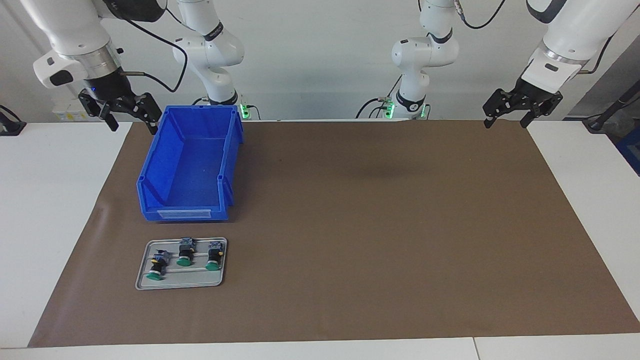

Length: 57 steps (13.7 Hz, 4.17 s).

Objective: Place and press button with both arms

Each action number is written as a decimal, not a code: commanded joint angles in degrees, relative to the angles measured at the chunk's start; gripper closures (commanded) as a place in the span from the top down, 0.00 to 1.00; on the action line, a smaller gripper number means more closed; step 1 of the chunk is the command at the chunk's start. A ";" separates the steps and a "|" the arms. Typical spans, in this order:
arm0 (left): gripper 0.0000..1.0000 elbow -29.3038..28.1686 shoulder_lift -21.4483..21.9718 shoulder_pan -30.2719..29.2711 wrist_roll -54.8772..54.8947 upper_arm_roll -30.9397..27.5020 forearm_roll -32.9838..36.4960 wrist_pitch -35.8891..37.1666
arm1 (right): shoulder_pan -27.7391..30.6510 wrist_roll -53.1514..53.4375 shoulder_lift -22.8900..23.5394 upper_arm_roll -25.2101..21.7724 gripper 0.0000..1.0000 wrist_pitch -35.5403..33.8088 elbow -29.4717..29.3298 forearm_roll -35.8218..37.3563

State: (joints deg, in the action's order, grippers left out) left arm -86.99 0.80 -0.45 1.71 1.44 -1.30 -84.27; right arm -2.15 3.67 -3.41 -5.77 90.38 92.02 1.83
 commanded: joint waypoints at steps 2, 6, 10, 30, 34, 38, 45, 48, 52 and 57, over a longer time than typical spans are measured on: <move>1.00 -1.07 0.87 -0.69 -0.31 0.58 0.86 0.33 | 0.39 -0.07 -1.08 0.94 1.00 1.11 1.41 -0.78; 1.00 -1.07 0.87 -0.69 -0.31 0.58 0.86 0.33 | 0.57 -0.42 -1.25 0.94 1.00 2.43 2.72 -0.78; 1.00 -1.07 0.87 -0.69 -0.31 0.58 0.86 0.33 | 0.57 -0.86 0.06 0.94 1.00 3.65 2.21 -0.69; 1.00 -1.07 0.87 -0.69 -0.31 0.58 0.86 0.33 | 0.48 -4.11 30.30 3.31 1.00 45.12 4.46 -1.39; 1.00 -1.07 0.87 -0.69 -0.31 0.58 0.86 0.33 | 0.57 -4.20 29.78 3.40 1.00 45.15 7.64 -1.57; 1.00 -1.07 0.87 -0.69 -0.31 0.58 0.86 0.42 | 1.18 -5.07 28.37 3.66 0.99 45.58 11.51 -3.33; 1.00 -1.07 0.87 -0.69 -0.31 0.58 0.86 0.33 | 1.45 -5.96 29.24 3.58 0.51 47.69 12.57 -3.41; 1.00 -1.07 0.87 -0.69 -0.31 0.58 0.86 0.33 | 1.53 -5.87 29.77 3.57 0.31 50.07 12.57 -3.41; 1.00 -1.07 0.87 -0.69 -0.31 0.58 0.86 0.33 | 1.19 -2.72 29.07 3.58 0.00 44.74 7.85 -3.50; 1.00 -1.07 0.87 -0.69 -0.31 0.58 0.86 0.33 | -1.44 16.06 29.07 3.84 0.00 25.22 -9.28 -3.58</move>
State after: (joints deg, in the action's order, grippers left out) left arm -86.99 0.80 -0.45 1.71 1.44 -1.30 -84.27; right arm -2.79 13.78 24.94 -2.70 120.68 88.44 -1.03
